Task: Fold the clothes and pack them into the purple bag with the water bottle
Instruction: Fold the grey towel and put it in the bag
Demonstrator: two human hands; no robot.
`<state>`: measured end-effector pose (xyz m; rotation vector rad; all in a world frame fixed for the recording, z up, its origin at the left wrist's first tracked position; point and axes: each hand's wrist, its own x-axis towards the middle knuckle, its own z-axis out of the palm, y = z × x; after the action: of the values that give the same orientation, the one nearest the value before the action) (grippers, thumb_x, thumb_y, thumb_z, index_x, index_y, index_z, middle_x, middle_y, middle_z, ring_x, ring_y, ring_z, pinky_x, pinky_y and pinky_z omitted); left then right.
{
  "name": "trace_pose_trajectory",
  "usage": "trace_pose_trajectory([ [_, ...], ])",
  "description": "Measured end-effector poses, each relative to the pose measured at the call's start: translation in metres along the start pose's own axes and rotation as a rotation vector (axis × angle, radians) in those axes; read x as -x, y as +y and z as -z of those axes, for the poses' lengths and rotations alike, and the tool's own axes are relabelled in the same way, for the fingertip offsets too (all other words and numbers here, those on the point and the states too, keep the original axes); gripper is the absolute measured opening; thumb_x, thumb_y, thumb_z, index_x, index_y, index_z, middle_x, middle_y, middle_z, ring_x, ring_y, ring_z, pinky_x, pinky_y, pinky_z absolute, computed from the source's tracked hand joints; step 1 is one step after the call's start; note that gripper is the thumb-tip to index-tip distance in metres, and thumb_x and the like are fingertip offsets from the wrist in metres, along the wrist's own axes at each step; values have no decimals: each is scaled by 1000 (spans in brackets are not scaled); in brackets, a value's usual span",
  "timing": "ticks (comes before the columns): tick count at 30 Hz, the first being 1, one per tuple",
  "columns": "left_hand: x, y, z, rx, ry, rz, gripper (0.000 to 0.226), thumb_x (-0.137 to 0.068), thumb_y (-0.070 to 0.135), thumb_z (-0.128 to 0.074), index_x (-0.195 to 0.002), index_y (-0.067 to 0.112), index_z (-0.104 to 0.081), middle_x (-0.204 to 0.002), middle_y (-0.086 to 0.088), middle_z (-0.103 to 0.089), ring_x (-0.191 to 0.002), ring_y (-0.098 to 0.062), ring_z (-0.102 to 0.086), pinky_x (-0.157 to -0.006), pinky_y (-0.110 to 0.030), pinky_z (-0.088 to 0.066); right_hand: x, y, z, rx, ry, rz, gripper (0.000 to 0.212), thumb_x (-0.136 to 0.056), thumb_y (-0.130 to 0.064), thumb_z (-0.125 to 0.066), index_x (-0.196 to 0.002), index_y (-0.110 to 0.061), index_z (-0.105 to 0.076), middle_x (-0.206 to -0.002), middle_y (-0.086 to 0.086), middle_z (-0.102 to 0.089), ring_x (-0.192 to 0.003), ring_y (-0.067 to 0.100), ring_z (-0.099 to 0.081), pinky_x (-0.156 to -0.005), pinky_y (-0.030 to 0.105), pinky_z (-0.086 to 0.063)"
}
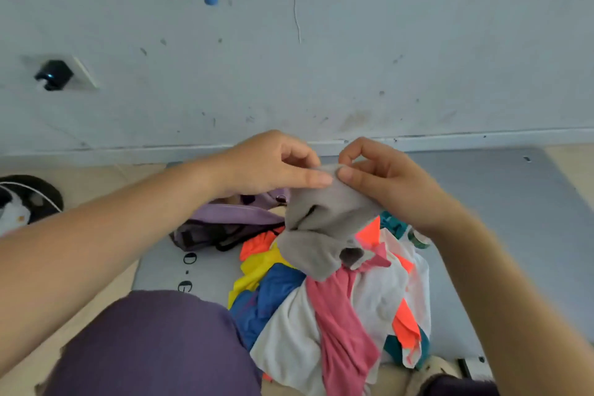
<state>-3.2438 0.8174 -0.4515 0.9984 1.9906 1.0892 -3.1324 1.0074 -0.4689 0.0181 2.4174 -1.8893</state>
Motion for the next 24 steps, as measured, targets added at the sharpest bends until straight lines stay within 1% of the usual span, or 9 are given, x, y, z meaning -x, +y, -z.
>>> trace_pose_trajectory([
  [3, 33, 49, 7, 74, 69, -49, 23, -73, 46, -81, -81, 24, -78, -84, -6, -74, -78, -7, -62, -76, -29, -50, 23, -51, 1, -28, 13, 75, 22, -87, -27, -64, -92, -7, -56, -73, 44, -41, -68, 29, -37, -57, 45, -29],
  [6, 63, 81, -5, 173, 138, -163, 8, -76, 32, -80, -80, 26, -78, -80, 10, -73, -77, 0, -63, -73, -14, -48, 49, -84, 2, -41, -6, 141, 27, -85, -28, -63, -94, -3, -56, -79, 45, -44, -74, 29, -41, -63, 43, -30],
  [9, 90, 93, -27, 264, 251, -238, 7, -74, 30, -77, -74, 26, -71, -74, 8, -63, -71, -5, -56, -67, -15, -46, 70, -98, -2, -59, -36, 175, 21, -87, -25, -63, -92, -5, -56, -79, 45, -45, -74, 28, -41, -67, 42, -30],
  [12, 109, 87, -46, 341, 282, -134, 14, -77, 33, -76, -76, 24, -65, -81, -7, -54, -77, -19, -47, -71, -35, -49, 85, -98, -8, -10, -47, 182, 20, -91, -26, -66, -92, -9, -56, -71, 40, -42, -68, 26, -37, -61, 40, -28],
  [14, 116, 77, -55, 359, 252, -23, 17, -78, 38, -76, -77, 23, -67, -80, -5, -57, -77, -19, -51, -75, -45, -51, 90, -92, -11, 60, 26, 188, 16, -91, -28, -64, -90, -14, -57, -66, 31, -40, -61, 24, -32, -56, 34, -27],
  [17, 119, 56, -61, 274, 318, 69, 12, -81, 41, -75, -79, 29, -74, -71, 13, -65, -68, -1, -58, -69, -26, -52, 92, -73, -11, 79, 220, 167, 10, -96, -23, -59, -88, -18, -56, -65, 24, -44, -61, 22, -33, -57, 31, -27],
  [20, 116, 34, -63, 111, 464, 41, 15, -93, 27, -64, -80, 27, -70, -62, 21, -59, -57, 7, -48, -57, -11, -39, 91, -51, -17, 18, 366, 91, 12, -95, -19, -60, -84, -19, -58, -57, 3, -43, -59, 18, -34, -54, 29, -27],
  [23, 108, 25, -78, 23, 557, 9, 19, -101, 21, -51, -82, 23, -56, -67, 15, -50, -62, 0, -41, -65, -18, -34, 90, -38, -31, 24, 233, 39, 6, -94, -19, -61, -100, -21, -61, -55, -1, -46, -56, 17, -38, -53, 28, -31],
  [24, 105, 25, -84, 17, 557, -4, 18, -102, 20, -49, -84, 22, -54, -70, 13, -48, -65, -2, -41, -67, -22, -35, 90, -35, -36, 26, 148, 34, 18, -95, -19, -61, -111, -25, -59, -54, 0, -47, -54, 16, -41, -53, 26, -34],
])
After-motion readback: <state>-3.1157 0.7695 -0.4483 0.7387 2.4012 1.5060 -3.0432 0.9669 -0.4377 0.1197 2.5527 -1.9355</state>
